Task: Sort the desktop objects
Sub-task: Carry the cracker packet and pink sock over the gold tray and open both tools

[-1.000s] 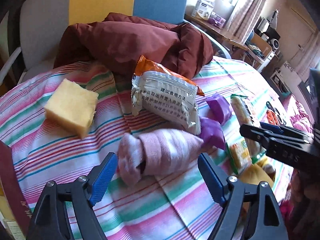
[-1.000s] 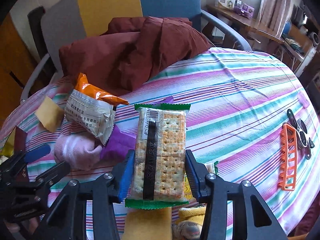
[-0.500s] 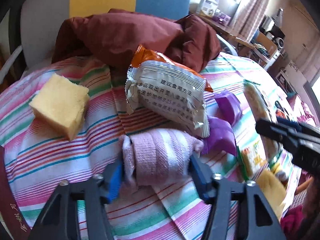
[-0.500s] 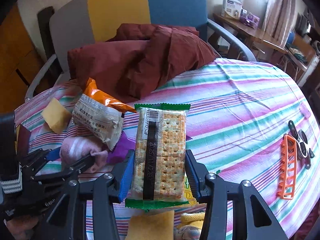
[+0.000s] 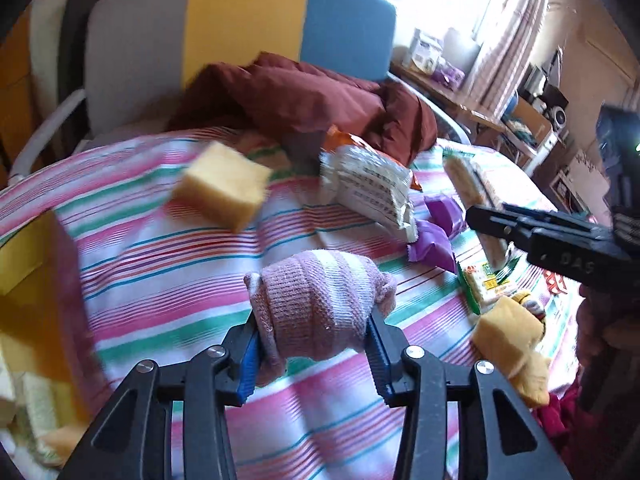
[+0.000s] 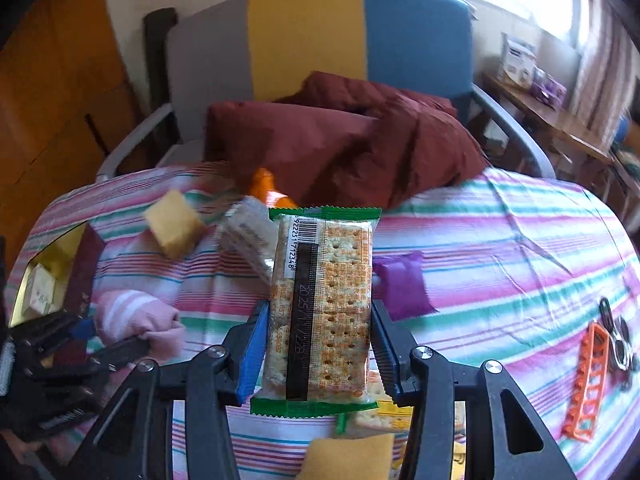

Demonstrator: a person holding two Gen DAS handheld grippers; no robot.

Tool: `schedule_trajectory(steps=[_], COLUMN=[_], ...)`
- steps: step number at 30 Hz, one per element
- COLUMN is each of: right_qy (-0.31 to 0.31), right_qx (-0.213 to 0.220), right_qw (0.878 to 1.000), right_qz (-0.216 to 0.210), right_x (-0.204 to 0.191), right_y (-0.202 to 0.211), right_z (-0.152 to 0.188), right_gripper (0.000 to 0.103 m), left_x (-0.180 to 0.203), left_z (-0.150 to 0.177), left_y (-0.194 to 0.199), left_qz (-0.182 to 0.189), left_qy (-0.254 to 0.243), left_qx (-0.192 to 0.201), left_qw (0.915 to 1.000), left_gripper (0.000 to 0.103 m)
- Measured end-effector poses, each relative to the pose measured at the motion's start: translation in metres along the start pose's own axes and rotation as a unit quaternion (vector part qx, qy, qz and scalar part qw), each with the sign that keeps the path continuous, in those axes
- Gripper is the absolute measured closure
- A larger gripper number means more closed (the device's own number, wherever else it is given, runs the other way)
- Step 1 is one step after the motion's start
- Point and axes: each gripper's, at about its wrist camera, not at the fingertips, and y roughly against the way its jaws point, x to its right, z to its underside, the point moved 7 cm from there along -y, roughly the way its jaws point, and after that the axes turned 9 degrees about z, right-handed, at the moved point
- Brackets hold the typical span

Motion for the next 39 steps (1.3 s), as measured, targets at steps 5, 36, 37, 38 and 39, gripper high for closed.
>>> schedule_trajectory(steps=[5, 36, 37, 38, 39], right_qy=[0.028, 0.139, 0.137, 0.137, 0.135], right_qx=[0.008, -0.033, -0.037, -0.039, -0.042], right_qw=[0.999, 0.972, 0.971, 0.971, 0.971], right_qz=[-0.016, -0.188, -0.192, -0.192, -0.193], right_x=[-0.022, -0.362, -0.37, -0.375, -0.38], right_y=[0.009, 0.03, 0.026, 0.023, 0.02], right_z=[0.003, -0.004, -0.006, -0.007, -0.008], right_gripper=[0.054, 0.054, 0.054, 0.053, 0.052], left_x=[-0.022, -0.24, -0.247, -0.252, -0.257], left_z=[0.008, 0.083, 0.084, 0.085, 0.085], left_y=[0.046, 0.23, 0.23, 0.229, 0.226], left_qz=[-0.031, -0.189, -0.19, -0.19, -0.189], left_qy=[0.007, 0.196, 0.202, 0.207, 0.214], left_qx=[0.029, 0.144, 0.141, 0.136, 0.131], left_qw=[0.9991, 0.9515, 0.9502, 0.9501, 0.9493], left_gripper=[0.058, 0.057, 0.057, 0.056, 0.056])
